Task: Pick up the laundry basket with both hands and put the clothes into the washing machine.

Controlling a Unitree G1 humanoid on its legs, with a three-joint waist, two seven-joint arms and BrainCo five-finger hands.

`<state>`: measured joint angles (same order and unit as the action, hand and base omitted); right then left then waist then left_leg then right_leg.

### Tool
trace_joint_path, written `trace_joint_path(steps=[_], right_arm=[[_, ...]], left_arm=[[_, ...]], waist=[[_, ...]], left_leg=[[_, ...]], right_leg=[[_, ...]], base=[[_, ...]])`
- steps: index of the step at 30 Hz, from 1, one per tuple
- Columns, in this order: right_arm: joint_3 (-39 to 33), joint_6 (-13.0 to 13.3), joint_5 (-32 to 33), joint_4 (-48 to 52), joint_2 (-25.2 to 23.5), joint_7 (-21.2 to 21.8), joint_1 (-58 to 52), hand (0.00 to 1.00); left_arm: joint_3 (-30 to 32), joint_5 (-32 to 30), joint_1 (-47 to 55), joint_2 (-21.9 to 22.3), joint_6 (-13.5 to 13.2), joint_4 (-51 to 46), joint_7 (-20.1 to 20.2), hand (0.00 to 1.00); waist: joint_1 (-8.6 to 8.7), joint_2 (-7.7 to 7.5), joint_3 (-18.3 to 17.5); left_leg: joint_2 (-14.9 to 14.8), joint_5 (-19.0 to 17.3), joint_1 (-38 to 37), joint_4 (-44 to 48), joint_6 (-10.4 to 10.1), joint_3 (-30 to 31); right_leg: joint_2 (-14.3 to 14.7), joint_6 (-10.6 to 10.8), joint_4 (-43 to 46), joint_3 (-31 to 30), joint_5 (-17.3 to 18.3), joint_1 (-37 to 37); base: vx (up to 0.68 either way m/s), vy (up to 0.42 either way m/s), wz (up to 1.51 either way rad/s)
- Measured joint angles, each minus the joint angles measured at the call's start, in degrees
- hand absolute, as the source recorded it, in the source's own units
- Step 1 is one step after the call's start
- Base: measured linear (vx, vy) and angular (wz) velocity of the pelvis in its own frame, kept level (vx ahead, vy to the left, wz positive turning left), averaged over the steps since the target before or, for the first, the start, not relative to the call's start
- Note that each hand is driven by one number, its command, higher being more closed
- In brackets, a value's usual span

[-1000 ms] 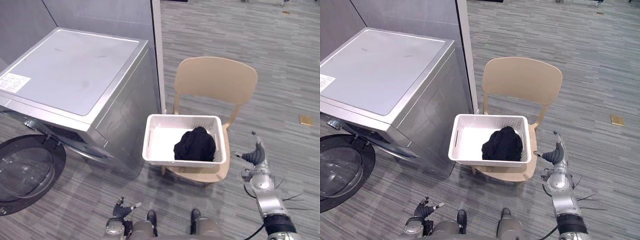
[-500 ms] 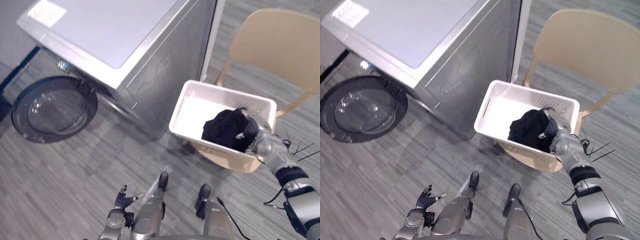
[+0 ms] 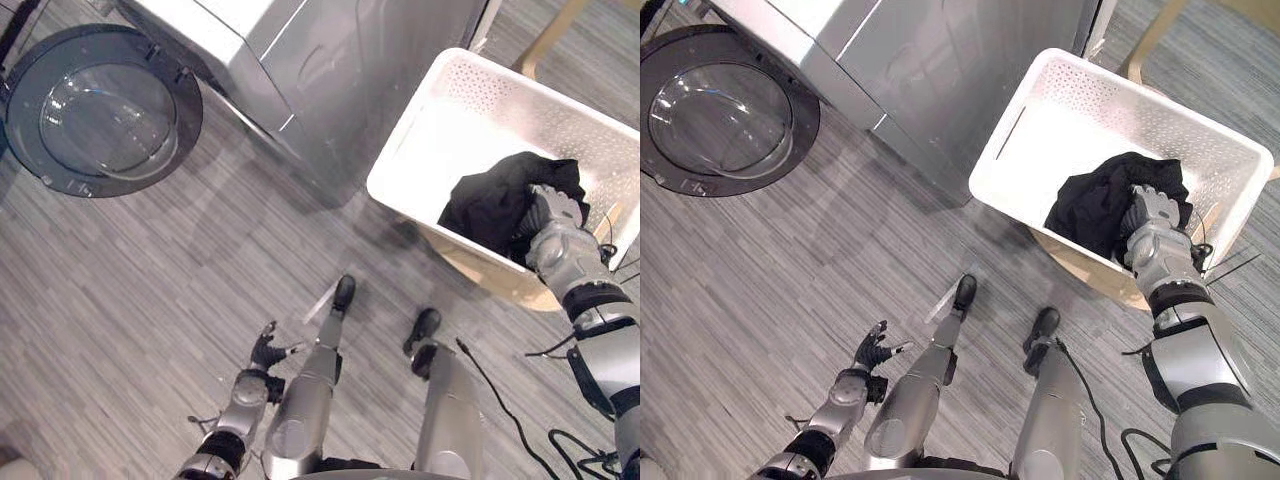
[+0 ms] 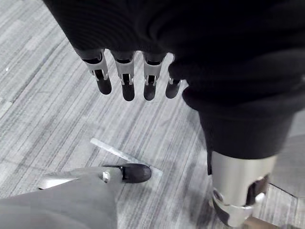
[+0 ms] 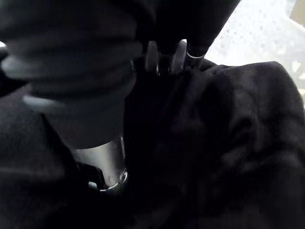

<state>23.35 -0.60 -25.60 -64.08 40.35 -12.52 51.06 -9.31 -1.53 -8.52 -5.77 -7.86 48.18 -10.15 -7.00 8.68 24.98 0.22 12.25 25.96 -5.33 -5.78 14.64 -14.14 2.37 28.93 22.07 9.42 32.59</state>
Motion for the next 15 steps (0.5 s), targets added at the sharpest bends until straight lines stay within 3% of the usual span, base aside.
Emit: trace_joint_path(steps=[8,15], right_arm=[[-3.23,0.18,5.73,2.77,-3.10,-0.71,-0.12,1.00],[-12.55,0.35,8.96,21.88,-3.95,-2.51,-6.11,1.00]], left_arm=[[-1.15,1.91,-0.38,0.57,-0.06,-0.86,-0.13,0.00],[-0.61,1.75,1.23,0.49,0.14,-0.90,-0.09,0.00]], waist=[[0.15,-0.07,0.04],[1.02,-0.28,-0.03]], left_leg=[[-0.15,0.41,-0.51,0.02,0.11,0.36],[-1.21,0.34,-3.70,-0.08,0.11,0.64]], right_leg=[[0.42,-0.05,-0.29,-0.30,0.03,-0.53],[2.53,0.06,-5.36,-0.21,-1.59,-5.89]], base=[[0.01,-0.074,0.00],[0.00,-0.037,-0.02]])
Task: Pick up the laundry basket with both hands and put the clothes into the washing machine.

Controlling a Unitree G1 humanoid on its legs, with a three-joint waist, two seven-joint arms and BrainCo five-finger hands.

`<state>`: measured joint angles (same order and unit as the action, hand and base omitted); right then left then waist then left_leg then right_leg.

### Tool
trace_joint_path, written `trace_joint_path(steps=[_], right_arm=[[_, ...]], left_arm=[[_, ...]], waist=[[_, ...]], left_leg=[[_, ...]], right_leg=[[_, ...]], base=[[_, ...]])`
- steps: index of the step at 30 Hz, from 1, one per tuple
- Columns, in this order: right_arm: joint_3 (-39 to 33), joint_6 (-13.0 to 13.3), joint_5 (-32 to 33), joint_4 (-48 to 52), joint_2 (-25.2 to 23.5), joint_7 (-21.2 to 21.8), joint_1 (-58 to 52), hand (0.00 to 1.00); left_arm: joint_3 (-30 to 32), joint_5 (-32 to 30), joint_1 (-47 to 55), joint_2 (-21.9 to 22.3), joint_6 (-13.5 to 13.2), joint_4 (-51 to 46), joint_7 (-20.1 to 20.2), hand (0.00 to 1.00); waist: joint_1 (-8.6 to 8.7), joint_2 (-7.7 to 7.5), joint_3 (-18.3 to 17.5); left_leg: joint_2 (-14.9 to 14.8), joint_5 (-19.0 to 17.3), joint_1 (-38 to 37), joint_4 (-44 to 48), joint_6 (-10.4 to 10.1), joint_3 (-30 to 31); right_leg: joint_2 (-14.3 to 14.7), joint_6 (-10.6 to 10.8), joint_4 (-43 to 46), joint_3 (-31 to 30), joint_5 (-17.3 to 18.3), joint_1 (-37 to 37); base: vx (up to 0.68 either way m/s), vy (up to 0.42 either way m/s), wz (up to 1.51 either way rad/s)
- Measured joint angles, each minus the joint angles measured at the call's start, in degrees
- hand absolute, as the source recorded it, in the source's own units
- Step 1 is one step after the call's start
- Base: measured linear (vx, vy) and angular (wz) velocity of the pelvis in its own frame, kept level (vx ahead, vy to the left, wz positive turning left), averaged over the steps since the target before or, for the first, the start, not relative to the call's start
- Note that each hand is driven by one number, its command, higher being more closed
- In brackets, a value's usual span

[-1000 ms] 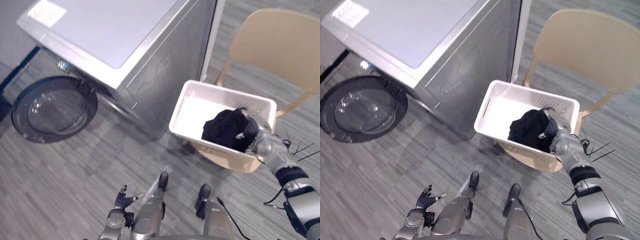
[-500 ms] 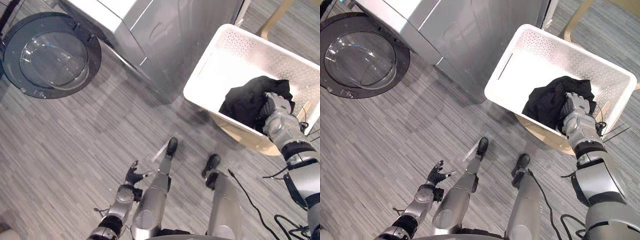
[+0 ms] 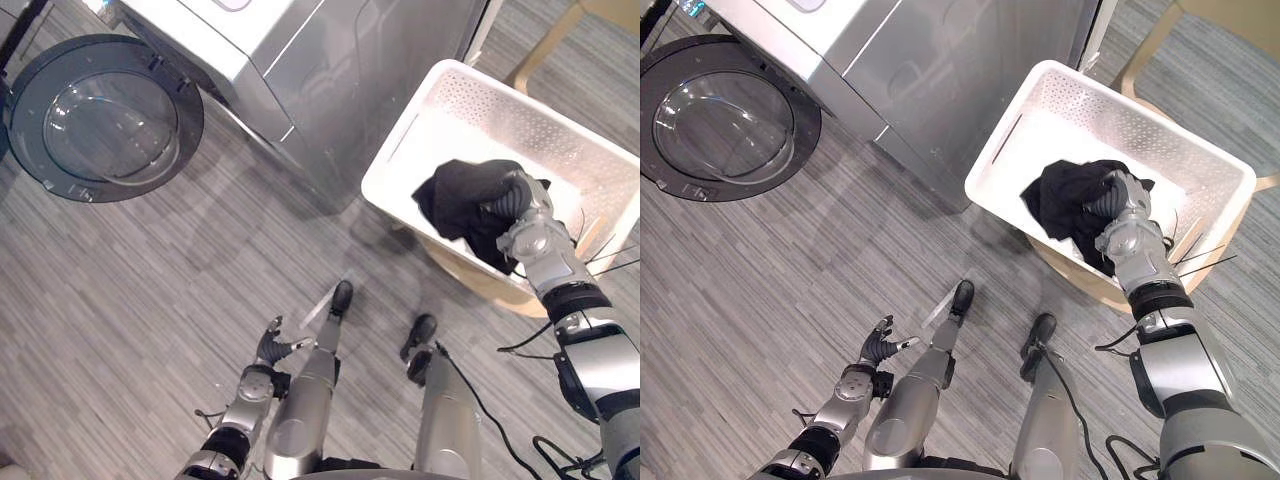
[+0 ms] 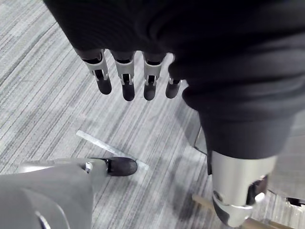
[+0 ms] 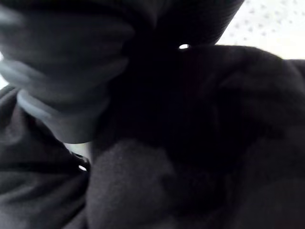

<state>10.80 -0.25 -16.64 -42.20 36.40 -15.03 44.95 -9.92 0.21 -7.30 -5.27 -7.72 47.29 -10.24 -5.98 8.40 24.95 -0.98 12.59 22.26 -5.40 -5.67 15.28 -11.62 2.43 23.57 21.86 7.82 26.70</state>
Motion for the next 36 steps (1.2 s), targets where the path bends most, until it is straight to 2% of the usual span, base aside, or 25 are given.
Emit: trace_joint_path(steps=[4,7,10,14,15,17,19,22,23,24,25,26,27,28,29,30,31,32,33,34,36], right_arm=[[-6.88,1.12,2.16,13.62,-1.39,-1.58,-6.25,1.00],[-10.91,2.91,6.59,24.51,-7.99,-2.16,-13.75,1.00],[-12.89,4.44,10.24,32.11,-14.89,-2.03,-22.38,1.00],[-12.82,6.68,16.17,41.72,-25.04,0.48,-34.48,1.00],[-11.93,7.24,17.72,43.67,-27.60,1.35,-36.92,1.00],[-10.11,8.51,19.00,44.80,-29.25,2.19,-39.26,1.00],[-9.38,9.02,20.81,47.36,-30.58,4.11,-42.47,1.00],[-9.87,9.67,22.29,49.54,-31.60,5.25,-46.50,1.00],[-10.01,9.88,22.29,50.40,-31.57,5.22,-47.36,1.00],[-9.96,10.19,22.19,51.12,-31.79,5.11,-47.36,1.00],[-9.84,10.23,22.17,51.45,-31.84,5.10,-47.31,1.00],[-9.34,10.52,21.90,52.03,-31.86,5.03,-46.34,1.00],[-8.12,10.74,21.75,52.72,-31.86,5.03,-44.74,1.00],[-7.63,11.04,21.77,53.46,-31.28,5.03,-43.19,1.00],[-6.78,11.16,21.89,54.97,-30.59,5.06,-42.73,1.00],[-5.96,11.29,22.09,55.96,-30.57,5.11,-42.84,1.00],[-5.34,11.53,22.31,56.88,-30.19,5.13,-43.20,1.00],[-5.52,11.73,22.48,57.08,-29.64,5.05,-43.33,1.00],[-5.97,11.77,22.53,56.93,-29.06,4.96,-42.60,1.00],[-6.39,11.68,22.55,56.84,-28.53,4.91,-42.01,1.00],[-6.25,11.70,22.89,56.88,-28.50,5.21,-42.25,1.00]], left_arm=[[2.04,-0.89,1.42,-0.47,0.38,0.01,0.01,0.00],[3.90,-1.09,3.70,-0.81,1.13,0.30,0.09,0.00],[3.98,-1.59,5.25,-0.69,1.61,0.50,0.20,0.00],[7.40,-2.51,9.08,-0.65,2.45,0.57,0.21,0.00],[8.49,-2.51,10.69,-0.75,2.61,0.60,0.18,0.00],[9.99,-2.51,12.03,-0.60,3.02,0.67,0.22,0.00],[10.46,-2.51,12.51,-0.80,3.03,0.65,0.23,0.00],[10.49,-2.50,12.00,-0.76,2.93,0.44,0.23,0.00],[10.82,-2.50,11.92,-0.88,2.84,-0.08,0.21,0.00],[11.66,-2.44,11.56,-1.04,2.79,-0.56,0.15,0.00],[11.96,-2.41,11.61,-0.95,2.77,-1.06,0.11,0.00],[12.74,-2.39,12.21,-0.97,2.73,-3.13,-0.07,0.00],[13.39,-2.08,12.83,-0.52,2.64,-5.24,-0.39,0.00],[13.56,-1.85,13.48,0.60,2.36,-6.96,-0.92,0.00],[13.18,-1.74,15.20,2.06,2.17,-9.61,-1.12,0.00],[12.65,-1.30,16.62,2.69,2.16,-11.76,-1.14,0.00],[11.55,-0.52,18.29,3.72,2.21,-14.14,-1.09,0.00],[9.74,-0.13,18.63,4.05,2.25,-15.88,-1.04,0.00],[7.50,0.16,18.19,4.41,2.22,-19.08,-0.93,0.00],[5.29,0.16,18.66,4.53,2.07,-23.49,-0.32,0.00],[3.97,0.12,20.20,4.32,1.18,-28.84,0.37,0.00]], waist=[[0.77,-0.87,-0.52],[2.03,-2.77,-2.74],[2.05,-4.28,-5.43],[2.10,-6.32,-10.19],[2.02,-7.04,-11.69],[2.00,-7.63,-12.77],[2.38,-8.15,-13.18],[3.96,-8.42,-13.30],[4.07,-8.29,-13.37],[4.06,-8.70,-13.43],[3.91,-8.96,-13.59],[2.96,-9.78,-14.09],[1.69,-9.58,-14.18],[0.82,-7.69,-14.38],[0.06,-6.31,-15.17],[0.21,-5.76,-15.36],[0.91,-4.73,-15.51],[1.20,-4.52,-15.57],[1.84,-5.38,-15.21],[2.00,-5.85,-14.91],[2.10,-5.23,-15.32]], left_leg=[[-0.02,-0.20,-1.54,-0.02,0.25,-0.03],[-0.22,-0.65,-3.14,-0.02,0.62,-0.37],[-0.52,-1.62,-5.95,-0.03,0.81,-1.30],[-1.54,-3.78,-10.44,-0.04,1.09,-4.13],[-2.17,-4.50,-11.79,-0.04,1.18,-6.32],[-2.79,-5.17,-13.61,-0.03,1.06,-8.71],[-2.89,-6.03,-14.91,0.03,0.85,-9.30],[-1.55,-7.19,-13.11,3.52,1.11,-5.78],[-1.37,-7.62,-11.99,4.66,1.48,-4.10],[-0.81,-7.27,-10.93,5.76,1.20,-1.79],[-0.36,-7.17,-10.50,6.49,1.05,-1.05],[0.48,-6.68,-8.38,8.38,0.22,0.30],[0.44,-6.24,-6.59,9.07,-0.41,1.26],[-0.86,-5.57,-4.63,9.29,-1.02,2.25],[-1.67,-4.83,-2.63,9.10,-0.91,3.67],[-1.77,-4.73,-2.17,8.10,0.18,4.54],[-2.50,-5.24,-1.84,5.40,3.92,3.17],[-3.54,-10.08,-1.89,2.74,9.96,-1.18],[-3.95,-11.90,-0.37,4.03,10.63,-10.28],[-3.82,-10.23,0.46,12.10,8.60,-18.57],[-4.42,-10.06,-2.56,21.16,8.40,-21.84]], right_leg=[[0.23,0.25,-0.85,-0.09,-0.15,-1.89],[0.60,0.28,-1.73,-0.17,-0.16,-3.76],[1.14,0.46,-2.98,-0.61,-0.24,-6.74],[3.04,1.07,-6.67,-3.23,-0.71,-11.15],[4.13,1.03,-8.65,-5.19,-1.80,-12.28],[5.28,0.87,-11.12,-7.39,-3.53,-13.96],[5.45,1.11,-11.06,-8.17,-3.76,-14.77],[4.50,2.65,-5.35,-9.04,-1.07,-14.51],[4.97,4.04,-2.96,-12.25,0.42,-14.35],[4.97,3.35,5.06,-17.26,4.94,-13.28],[4.99,3.68,7.03,-18.48,6.21,-13.59],[5.35,3.85,5.38,-20.51,8.53,-14.44],[5.96,1.93,3.08,-20.21,10.32,-14.66],[7.27,1.26,2.48,-18.46,9.81,-13.68],[8.27,0.44,3.22,-16.33,9.80,-12.00],[8.56,-0.24,4.23,-14.73,10.19,-11.27],[8.82,-0.96,4.74,-12.01,10.03,-11.30],[8.20,-2.15,2.92,-9.13,8.89,-11.69],[5.55,-2.98,0.03,-5.60,7.04,-12.49],[3.22,-3.12,-0.72,-2.67,6.10,-12.69],[1.95,-3.21,-0.55,0.00,6.02,-13.45]], base=[[0.00,-0.010,0.00],[0.02,-0.047,-0.04],[0.06,-0.050,-0.12],[0.05,-0.027,-0.40],[0.05,-0.004,-0.69],[0.04,0.002,-0.73],[0.01,-0.007,-0.31],[-0.04,-0.035,0.66],[-0.05,-0.100,1.18],[-0.02,-0.085,1.27],[0.00,-0.163,1.24],[-0.06,-0.184,0.77],[-0.14,-0.272,0.66],[-0.18,-0.218,0.54],[-0.19,-0.194,0.62],[-0.19,-0.205,0.93],[-0.18,-0.207,1.29],[-0.19,-0.164,1.66],[-0.19,-0.132,1.83],[-0.18,-0.120,1.46],[-0.12,-0.082,0.93]])
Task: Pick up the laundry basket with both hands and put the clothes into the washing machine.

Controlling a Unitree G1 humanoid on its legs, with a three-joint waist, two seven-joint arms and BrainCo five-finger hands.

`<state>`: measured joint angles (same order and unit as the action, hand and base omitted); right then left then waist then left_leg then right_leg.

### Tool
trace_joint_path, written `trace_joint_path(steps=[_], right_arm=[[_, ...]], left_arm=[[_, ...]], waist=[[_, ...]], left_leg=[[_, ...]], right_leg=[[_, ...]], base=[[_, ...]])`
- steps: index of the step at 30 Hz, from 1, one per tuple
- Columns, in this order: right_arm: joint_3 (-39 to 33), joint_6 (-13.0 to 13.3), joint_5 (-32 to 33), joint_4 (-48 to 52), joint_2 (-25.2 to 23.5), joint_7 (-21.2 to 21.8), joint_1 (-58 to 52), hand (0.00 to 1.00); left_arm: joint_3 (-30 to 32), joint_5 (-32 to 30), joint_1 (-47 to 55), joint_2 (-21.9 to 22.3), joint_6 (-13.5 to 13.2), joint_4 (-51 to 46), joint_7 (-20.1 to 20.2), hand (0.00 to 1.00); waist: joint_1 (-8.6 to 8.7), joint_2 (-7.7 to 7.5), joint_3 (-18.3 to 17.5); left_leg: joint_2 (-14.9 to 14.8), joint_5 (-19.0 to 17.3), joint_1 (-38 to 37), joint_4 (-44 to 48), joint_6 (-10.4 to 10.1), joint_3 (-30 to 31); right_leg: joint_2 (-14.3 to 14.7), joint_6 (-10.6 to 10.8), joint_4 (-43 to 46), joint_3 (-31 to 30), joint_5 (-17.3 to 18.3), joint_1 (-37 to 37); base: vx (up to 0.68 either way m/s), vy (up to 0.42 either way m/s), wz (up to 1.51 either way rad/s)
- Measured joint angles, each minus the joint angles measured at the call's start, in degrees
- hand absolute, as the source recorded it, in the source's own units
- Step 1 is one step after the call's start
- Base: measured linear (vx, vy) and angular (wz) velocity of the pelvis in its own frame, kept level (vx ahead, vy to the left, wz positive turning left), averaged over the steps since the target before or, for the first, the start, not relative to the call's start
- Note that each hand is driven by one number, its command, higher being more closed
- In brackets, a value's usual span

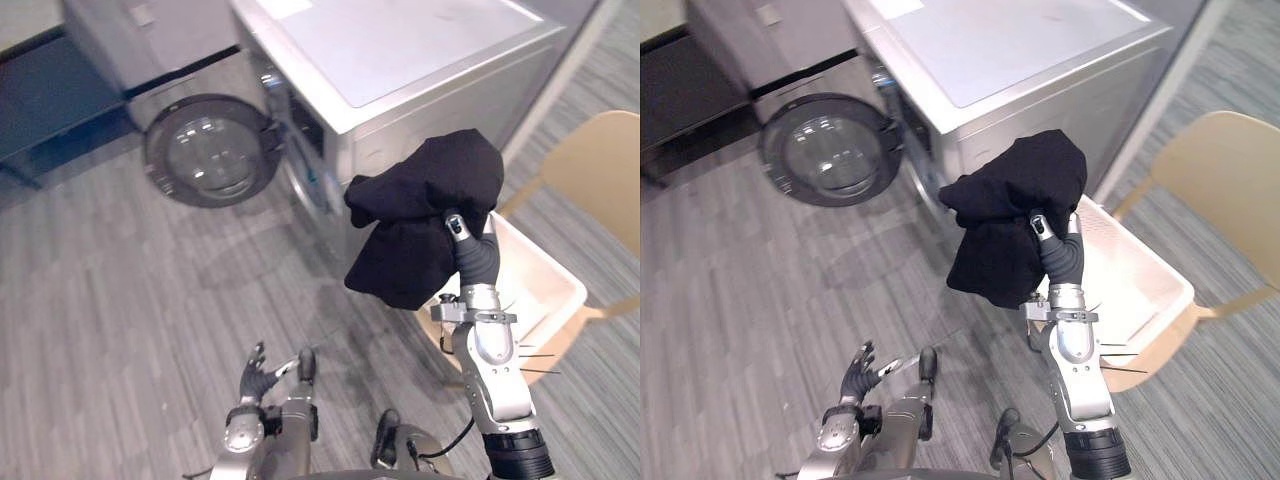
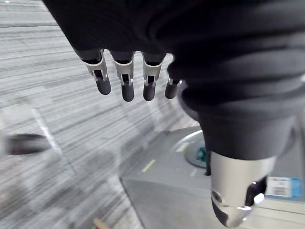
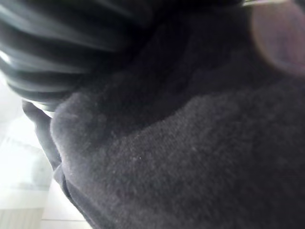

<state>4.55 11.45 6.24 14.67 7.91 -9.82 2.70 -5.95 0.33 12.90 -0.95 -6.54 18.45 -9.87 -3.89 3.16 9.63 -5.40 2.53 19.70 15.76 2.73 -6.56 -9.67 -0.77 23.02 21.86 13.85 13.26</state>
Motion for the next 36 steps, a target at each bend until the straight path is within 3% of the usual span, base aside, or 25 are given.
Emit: trace_joint_path(steps=[2,3,5,9,14,20,21,24,25,32,36], right_arm=[[-0.19,0.07,0.25,-0.13,0.59,0.18,0.04,1.00],[-0.13,0.07,0.41,-0.88,1.02,0.57,0.59,1.00],[0.05,0.08,0.43,-2.79,1.59,1.78,1.03,1.00],[4.03,-0.01,2.19,-7.10,1.63,5.60,3.25,1.00],[13.09,-0.66,3.87,-12.15,1.64,10.59,7.08,1.00],[22.52,-1.29,6.73,-16.09,0.47,13.74,7.20,1.00],[22.73,-1.31,7.20,-16.62,0.06,13.73,7.30,1.00],[23.79,-1.67,9.56,-19.68,-0.02,13.77,9.93,1.00],[24.70,-1.82,10.47,-20.50,0.00,13.78,10.55,0.00],[28.02,-1.71,12.39,-20.57,1.68,14.01,9.59,0.00],[24.97,-0.60,9.72,-19.85,1.19,14.82,5.63,0.00]], left_arm=[[-0.81,-0.02,-0.79,-0.57,-1.75,-3.45,0.39,0.00],[-0.83,-0.05,-2.10,-0.91,-2.57,-4.76,0.94,0.00],[-1.54,-0.28,-3.43,-2.07,-3.23,-6.14,1.10,0.00],[-3.34,-1.01,-5.49,-5.63,-4.18,-10.17,1.03,0.00],[-6.21,-1.00,-10.87,-6.42,-5.03,-11.16,1.05,0.00],[-14.66,-1.07,-16.54,-7.24,-5.10,-10.96,1.06,0.00],[-15.00,-1.07,-16.87,-7.33,-5.10,-10.89,1.04,1.00],[-16.48,-1.20,-18.91,-8.70,-4.99,-8.60,0.87,1.00],[-16.55,-1.45,-19.12,-9.12,-4.98,-8.54,0.87,1.00],[-18.46,-2.83,-19.12,-9.72,-4.95,-6.63,-0.44,1.00],[-17.96,-3.32,-18.42,-9.73,-4.45,-6.25,-0.55,1.00]], waist=[[0.73,1.02,-0.68],[0.68,1.71,-1.13],[1.10,2.30,-1.61],[1.31,0.72,-2.33],[1.25,0.59,-3.99],[1.48,0.26,-6.17],[1.56,0.13,-6.34],[1.56,-0.06,-6.51],[1.66,-0.12,-6.54],[1.86,-0.43,-8.07],[2.39,-0.64,-8.24]], left_leg=[[-0.28,-3.09,-4.20,-0.61,-3.04,0.23],[-0.18,-2.48,-6.86,-5.68,-3.92,0.36],[-0.15,0.30,-10.84,-14.12,-7.91,2.13],[0.95,1.75,-12.67,-15.85,-6.93,2.28],[2.08,3.26,-14.17,-18.20,-5.67,2.40],[1.80,4.11,-14.31,-19.18,-6.20,2.91],[1.63,4.39,-14.39,-19.38,-6.60,3.01],[1.05,5.11,-14.46,-19.80,-7.30,3.13],[0.41,5.21,-14.45,-19.81,-7.44,3.12],[-0.77,5.75,-14.43,-19.83,-8.24,3.12],[-0.92,5.77,-14.59,-19.81,-8.25,2.89]], right_leg=[[-0.64,-0.09,-0.48,3.16,-0.29,-0.46],[-0.49,0.16,-1.75,4.15,-1.16,-0.72],[0.32,0.99,-3.31,5.92,-1.88,-2.13],[0.57,2.60,-7.27,5.97,-5.17,-5.06],[0.56,3.40,-8.66,4.62,-6.45,-5.91],[1.45,2.99,-9.30,3.22,-6.99,-5.88],[1.68,2.95,-9.42,2.95,-7.03,-5.92],[2.66,2.26,-10.36,2.56,-7.47,-6.05],[2.99,2.03,-10.54,2.47,-7.61,-6.04],[4.65,1.01,-11.33,2.18,-7.67,-6.09],[4.75,0.94,-11.07,1.83,-7.59,-6.01]], base=[[-0.10,0.013,0.87],[-0.08,0.048,0.78],[-0.07,0.063,0.52],[-0.06,0.116,0.12],[-0.04,0.059,0.02],[-0.01,0.000,0.03],[-0.01,-0.049,0.00],[-0.03,-0.039,-0.04],[-0.05,-0.056,-0.08],[-0.04,-0.049,-0.04],[-0.01,-0.021,-0.02]])
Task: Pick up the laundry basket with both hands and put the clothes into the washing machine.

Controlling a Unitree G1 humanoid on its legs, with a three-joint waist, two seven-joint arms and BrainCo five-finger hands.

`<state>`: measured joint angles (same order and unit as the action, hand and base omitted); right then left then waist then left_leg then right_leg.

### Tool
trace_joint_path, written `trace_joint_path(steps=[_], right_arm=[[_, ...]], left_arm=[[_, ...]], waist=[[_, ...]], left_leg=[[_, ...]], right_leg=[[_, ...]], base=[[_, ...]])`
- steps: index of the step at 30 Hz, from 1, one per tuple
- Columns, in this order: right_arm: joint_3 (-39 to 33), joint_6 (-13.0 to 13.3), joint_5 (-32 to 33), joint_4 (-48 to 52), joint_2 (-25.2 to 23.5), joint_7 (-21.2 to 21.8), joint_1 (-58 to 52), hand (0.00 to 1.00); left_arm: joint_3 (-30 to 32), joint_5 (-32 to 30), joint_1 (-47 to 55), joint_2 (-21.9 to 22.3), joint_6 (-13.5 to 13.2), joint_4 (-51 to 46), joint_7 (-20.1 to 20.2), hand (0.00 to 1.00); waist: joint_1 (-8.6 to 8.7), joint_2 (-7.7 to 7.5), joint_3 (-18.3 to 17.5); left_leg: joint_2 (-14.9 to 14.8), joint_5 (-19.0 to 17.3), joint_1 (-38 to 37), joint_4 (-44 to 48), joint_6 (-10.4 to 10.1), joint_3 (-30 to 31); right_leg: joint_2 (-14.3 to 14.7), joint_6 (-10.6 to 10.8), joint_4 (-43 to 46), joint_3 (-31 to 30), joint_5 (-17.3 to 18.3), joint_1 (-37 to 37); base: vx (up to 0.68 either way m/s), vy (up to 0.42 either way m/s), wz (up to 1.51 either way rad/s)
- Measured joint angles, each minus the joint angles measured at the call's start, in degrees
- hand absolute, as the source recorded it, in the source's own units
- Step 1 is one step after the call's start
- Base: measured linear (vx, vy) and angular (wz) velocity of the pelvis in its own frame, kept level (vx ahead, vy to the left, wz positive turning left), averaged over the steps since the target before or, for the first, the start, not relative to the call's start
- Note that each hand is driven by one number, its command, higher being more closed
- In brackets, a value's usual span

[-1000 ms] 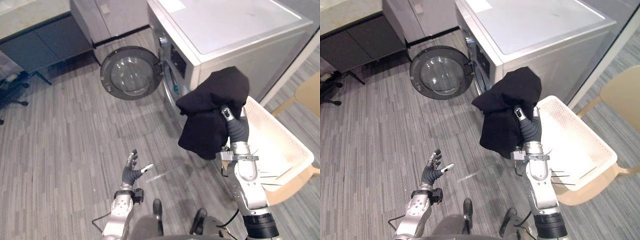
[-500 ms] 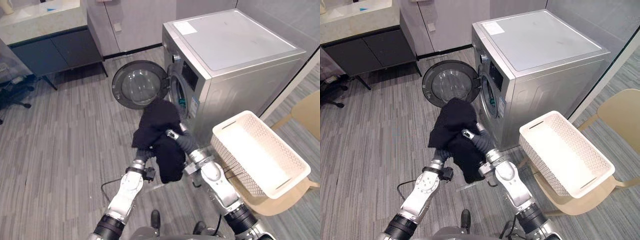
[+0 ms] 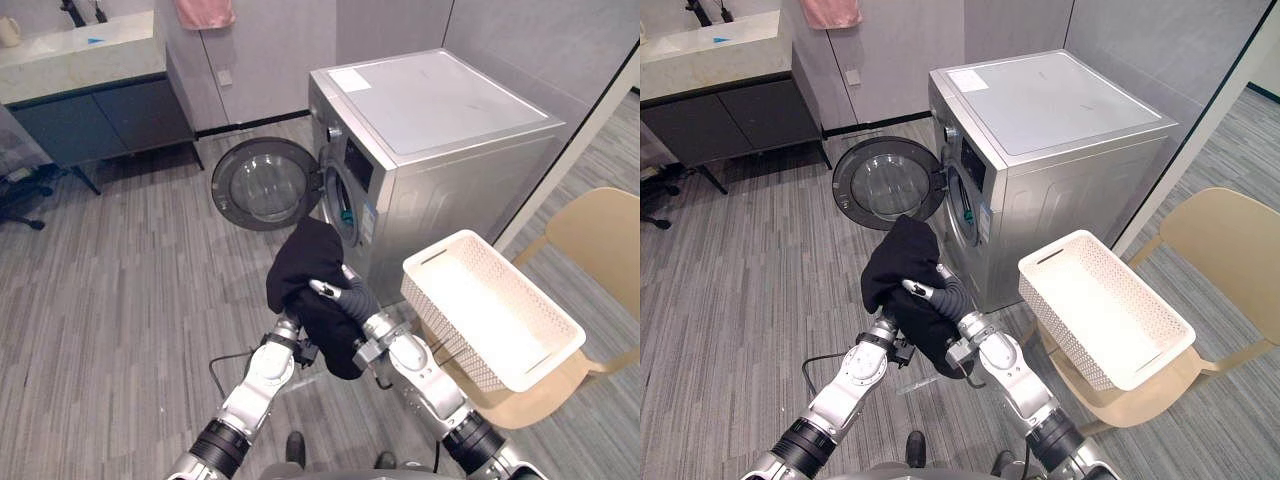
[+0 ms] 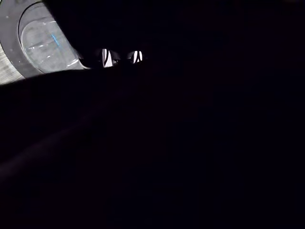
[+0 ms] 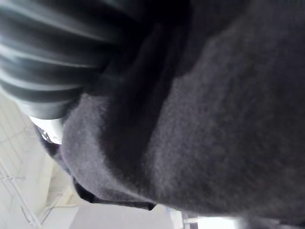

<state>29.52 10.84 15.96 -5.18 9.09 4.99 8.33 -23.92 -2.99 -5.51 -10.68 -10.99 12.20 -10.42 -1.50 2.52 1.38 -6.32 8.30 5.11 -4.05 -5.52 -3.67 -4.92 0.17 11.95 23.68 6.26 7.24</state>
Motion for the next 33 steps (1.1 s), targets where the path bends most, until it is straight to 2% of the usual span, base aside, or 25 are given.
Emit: trace_joint_path(steps=[3,6,9,12,16,19,20,22,23,25,26,28,29,30,31,32,33], right_arm=[[-5.20,-0.05,-5.66,0.09,-0.74,-0.84,-3.26,0.00],[-11.39,-0.26,-11.83,0.09,-0.64,-3.52,-6.54,0.00],[-18.68,-0.35,-17.35,0.08,0.23,-6.40,-9.03,0.00],[-24.06,-1.15,-20.27,-1.12,1.87,-8.01,-12.17,0.00],[-28.14,-2.03,-22.32,-10.44,2.53,-8.70,-13.54,0.00],[-30.78,-2.82,-23.07,-21.25,2.30,-9.04,-13.79,0.00],[-32.40,-3.35,-23.38,-25.92,1.67,-9.63,-13.69,0.00],[-35.21,-4.49,-23.31,-31.41,0.57,-10.65,-13.68,0.00],[-36.50,-5.32,-23.26,-35.07,0.32,-11.63,-13.61,0.00],[-36.61,-6.12,-23.28,-38.85,0.42,-12.53,-12.99,0.00],[-36.52,-6.96,-23.28,-40.87,-0.73,-12.59,-12.19,0.00],[-36.64,-7.03,-23.28,-41.00,-2.09,-12.66,-12.29,0.00],[-36.66,-7.09,-23.23,-41.06,-2.56,-12.63,-12.35,0.00],[-36.86,-7.38,-23.02,-40.84,-3.28,-12.62,-12.38,0.00],[-36.87,-7.45,-22.46,-40.41,-3.47,-12.62,-12.61,0.00],[-36.83,-7.73,-21.73,-39.29,-3.76,-12.63,-13.04,0.00],[-36.63,-7.99,-21.02,-36.86,-4.55,-12.76,-14.38,0.00]], left_arm=[[3.08,0.04,1.70,1.20,0.03,1.25,0.11,1.00],[7.04,0.11,3.82,2.80,0.04,1.43,0.02,1.00],[11.63,0.25,6.79,2.70,0.05,1.60,-0.02,1.00],[16.16,1.52,10.23,2.40,0.68,2.09,0.26,1.00],[19.39,3.55,12.34,2.37,1.07,5.87,0.51,1.00],[20.09,5.21,12.54,2.38,1.94,9.10,1.72,1.00],[20.22,5.25,13.21,2.44,2.03,9.24,1.95,1.00],[20.58,5.25,13.58,2.72,2.58,9.75,2.80,1.00],[20.97,5.25,13.53,3.30,3.01,10.84,2.83,1.00],[22.28,5.25,14.03,4.33,3.21,11.64,2.80,1.00],[23.72,5.25,15.43,4.34,3.34,12.19,2.79,1.00],[24.63,5.25,16.65,4.31,3.48,12.65,2.77,1.00],[24.62,5.23,17.14,4.32,3.75,12.64,2.77,1.00],[24.53,5.20,17.87,4.34,4.03,12.60,2.81,1.00],[24.32,5.20,18.25,4.49,4.31,12.61,2.80,1.00],[24.07,5.17,18.48,4.49,4.50,12.51,2.79,1.00],[24.15,5.12,18.95,4.35,4.90,11.34,2.64,1.00]], waist=[[0.57,-0.05,-0.03],[0.56,-0.10,0.00],[0.68,-0.12,0.01],[0.76,-0.15,0.04],[0.82,-0.07,0.27],[0.73,0.23,1.06],[0.72,0.26,2.00],[0.64,0.35,2.92],[1.01,0.38,3.28],[0.41,0.96,4.19],[0.54,0.48,4.63],[0.57,-0.48,5.20],[0.43,-1.37,5.75],[0.04,-2.65,6.49],[0.31,-2.87,6.66],[0.36,-3.29,6.97],[0.52,-3.55,7.30]], left_leg=[[0.07,-0.01,-0.12,-0.04,0.00,-0.28],[0.07,-0.02,-0.64,-0.27,0.01,-0.69],[0.02,-0.03,-1.09,-0.51,0.01,-1.06],[0.01,-0.03,-1.22,-0.65,0.01,-1.10],[0.13,-0.01,-0.61,-0.81,0.01,-0.14],[0.49,0.47,1.62,-0.66,0.17,2.40],[0.74,0.23,2.90,0.17,0.38,2.85],[0.29,-2.50,5.56,2.34,3.71,-1.81],[0.17,-4.12,6.25,3.37,6.02,-6.40],[-0.37,-2.19,6.31,3.93,4.44,-8.33],[-0.17,-1.49,6.26,5.32,3.69,-8.31],[1.24,-4.19,6.00,7.31,4.17,-7.87],[2.22,-6.48,6.06,9.31,4.93,-8.32],[3.31,-10.01,6.01,12.27,5.31,-9.39],[3.97,-11.42,5.84,13.97,5.54,-9.51],[4.78,-13.08,5.46,15.62,6.16,-9.14],[5.60,-15.09,4.03,17.32,7.19,-8.44]], right_leg=[[-0.07,0.01,0.17,-0.29,-0.01,0.09],[-0.10,0.14,0.71,-0.71,0.11,0.12],[-0.10,0.62,1.13,-1.15,0.71,0.26],[0.01,0.39,1.07,-1.18,0.69,0.25],[-0.09,0.36,0.79,-0.02,0.67,0.15],[-0.61,0.79,0.28,3.44,0.96,0.17],[-1.21,0.88,0.38,5.17,1.30,0.17],[-2.22,1.22,0.12,7.80,1.61,-0.02],[-3.55,2.03,-0.04,9.50,1.51,-0.04],[-4.17,2.37,0.99,9.97,1.73,-0.15],[-4.94,3.18,1.19,10.61,2.19,-1.35],[-6.71,4.68,2.24,11.10,3.35,-2.38],[-8.74,5.59,4.79,11.05,4.61,-2.37],[-12.58,7.12,11.17,10.76,6.51,-2.18],[-14.85,6.93,16.67,9.28,6.68,-1.03],[-16.84,3.80,23.46,5.30,5.53,1.46],[-17.37,-2.76,33.36,-2.80,0.72,5.95]], base=[[0.00,-0.006,-0.04],[0.00,-0.010,-0.07],[0.00,-0.016,-0.07],[0.00,0.000,0.00],[0.00,-0.005,0.14],[0.00,0.004,0.55],[-0.01,0.025,0.59],[-0.02,0.028,0.76],[0.07,0.043,0.80],[0.14,0.052,0.42],[0.12,0.043,0.24],[0.14,0.070,0.23],[0.16,0.126,0.18],[0.19,0.123,0.26],[0.16,0.106,0.35],[0.21,0.152,0.35],[0.32,0.182,0.31]])
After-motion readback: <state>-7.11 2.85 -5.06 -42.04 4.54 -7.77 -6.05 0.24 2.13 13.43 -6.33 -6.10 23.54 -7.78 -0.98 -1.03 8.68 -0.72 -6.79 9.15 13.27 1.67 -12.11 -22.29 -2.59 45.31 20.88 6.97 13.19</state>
